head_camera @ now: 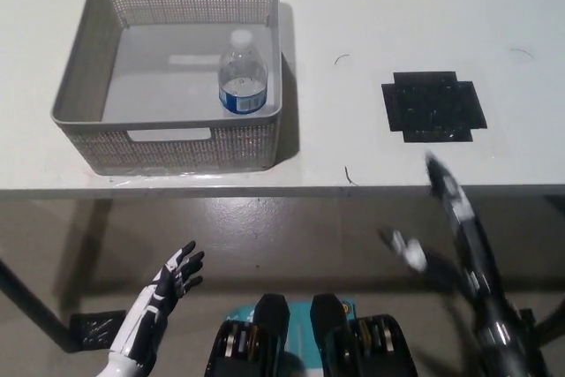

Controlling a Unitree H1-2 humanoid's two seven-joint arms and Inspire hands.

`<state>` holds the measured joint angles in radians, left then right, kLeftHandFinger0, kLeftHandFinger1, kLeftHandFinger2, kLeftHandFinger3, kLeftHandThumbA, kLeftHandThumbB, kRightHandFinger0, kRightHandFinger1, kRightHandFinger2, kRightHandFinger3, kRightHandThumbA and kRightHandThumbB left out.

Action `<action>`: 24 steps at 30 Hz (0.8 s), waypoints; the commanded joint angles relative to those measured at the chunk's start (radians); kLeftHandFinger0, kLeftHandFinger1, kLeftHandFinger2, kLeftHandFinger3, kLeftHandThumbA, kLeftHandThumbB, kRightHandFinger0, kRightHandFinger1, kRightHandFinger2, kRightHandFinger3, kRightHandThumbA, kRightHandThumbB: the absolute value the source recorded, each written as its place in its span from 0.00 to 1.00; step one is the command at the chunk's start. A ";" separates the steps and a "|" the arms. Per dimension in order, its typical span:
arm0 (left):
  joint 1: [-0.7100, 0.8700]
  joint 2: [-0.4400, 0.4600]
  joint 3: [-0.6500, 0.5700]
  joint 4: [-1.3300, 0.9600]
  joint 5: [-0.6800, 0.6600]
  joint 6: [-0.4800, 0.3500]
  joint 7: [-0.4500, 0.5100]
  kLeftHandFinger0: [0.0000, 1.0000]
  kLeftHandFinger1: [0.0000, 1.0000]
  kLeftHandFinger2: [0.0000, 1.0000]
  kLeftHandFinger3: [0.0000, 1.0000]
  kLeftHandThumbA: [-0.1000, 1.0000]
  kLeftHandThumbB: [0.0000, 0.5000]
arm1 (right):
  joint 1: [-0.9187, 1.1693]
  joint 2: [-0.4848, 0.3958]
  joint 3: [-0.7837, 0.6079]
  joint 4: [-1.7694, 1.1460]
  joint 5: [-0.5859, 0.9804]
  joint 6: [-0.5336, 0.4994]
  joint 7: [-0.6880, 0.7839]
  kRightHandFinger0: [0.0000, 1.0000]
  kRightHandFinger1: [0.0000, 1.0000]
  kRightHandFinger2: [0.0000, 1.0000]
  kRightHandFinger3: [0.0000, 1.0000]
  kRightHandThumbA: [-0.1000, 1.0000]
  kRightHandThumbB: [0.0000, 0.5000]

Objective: Use the right hand to pick up a water botttle and place it into a container on the left side

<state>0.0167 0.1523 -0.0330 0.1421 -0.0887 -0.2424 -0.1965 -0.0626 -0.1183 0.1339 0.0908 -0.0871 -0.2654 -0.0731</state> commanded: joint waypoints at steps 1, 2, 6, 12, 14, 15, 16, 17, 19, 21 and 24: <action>-0.009 0.013 0.009 -0.015 -0.014 -0.003 -0.009 1.00 1.00 1.00 1.00 1.00 0.58 | 0.011 -0.004 -0.021 -0.039 0.106 -0.085 0.062 1.00 1.00 1.00 1.00 1.00 0.71; -0.009 0.013 0.011 -0.013 -0.010 -0.003 -0.005 1.00 1.00 1.00 1.00 1.00 0.60 | 0.015 0.002 -0.024 -0.020 0.109 -0.089 0.063 1.00 1.00 1.00 1.00 1.00 0.72; -0.023 0.014 0.014 -0.010 -0.018 -0.005 -0.008 1.00 1.00 1.00 1.00 1.00 0.59 | 0.027 0.020 -0.039 0.041 0.139 -0.107 0.079 1.00 1.00 1.00 1.00 1.00 0.71; -0.041 0.014 0.019 0.004 -0.020 -0.007 -0.007 1.00 1.00 1.00 1.00 1.00 0.61 | 0.035 0.015 -0.062 0.062 0.142 -0.115 0.087 1.00 1.00 1.00 1.00 1.00 0.75; -0.041 0.013 0.018 0.000 -0.012 -0.004 -0.003 1.00 1.00 1.00 1.00 1.00 0.60 | 0.032 0.012 -0.071 0.073 0.153 -0.110 0.093 1.00 1.00 1.00 1.00 1.00 0.76; -0.041 0.012 0.019 -0.001 -0.014 -0.002 -0.004 1.00 1.00 1.00 1.00 1.00 0.60 | 0.026 0.012 -0.076 0.086 0.155 -0.115 0.096 1.00 1.00 1.00 1.00 1.00 0.76; -0.041 0.012 0.020 -0.001 -0.016 -0.003 -0.004 1.00 1.00 1.00 1.00 1.00 0.60 | 0.022 0.011 -0.077 0.091 0.155 -0.116 0.098 1.00 1.00 1.00 1.00 1.00 0.76; -0.039 0.013 0.021 0.000 -0.014 -0.005 -0.002 1.00 1.00 1.00 1.00 1.00 0.58 | 0.016 0.014 -0.079 0.098 0.158 -0.116 0.098 1.00 1.00 1.00 1.00 1.00 0.77; -0.038 0.014 0.021 0.002 -0.014 -0.008 -0.003 1.00 1.00 1.00 1.00 1.00 0.58 | 0.013 0.015 -0.080 0.103 0.160 -0.115 0.101 1.00 1.00 1.00 1.00 1.00 0.78; -0.039 0.015 0.020 0.004 -0.006 -0.012 0.000 1.00 1.00 1.00 1.00 1.00 0.56 | 0.010 0.012 -0.079 0.103 0.159 -0.100 0.107 1.00 1.00 1.00 1.00 1.00 0.80; -0.038 0.012 0.022 0.003 -0.007 -0.001 0.003 1.00 1.00 1.00 1.00 1.00 0.52 | 0.008 0.016 -0.081 0.107 0.162 -0.098 0.109 1.00 1.00 1.00 1.00 1.00 0.79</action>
<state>-0.0101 0.1530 -0.0252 0.1509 -0.0908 -0.2423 -0.1962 -0.0253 -0.1056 0.0705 0.2053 0.0418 -0.3249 0.0083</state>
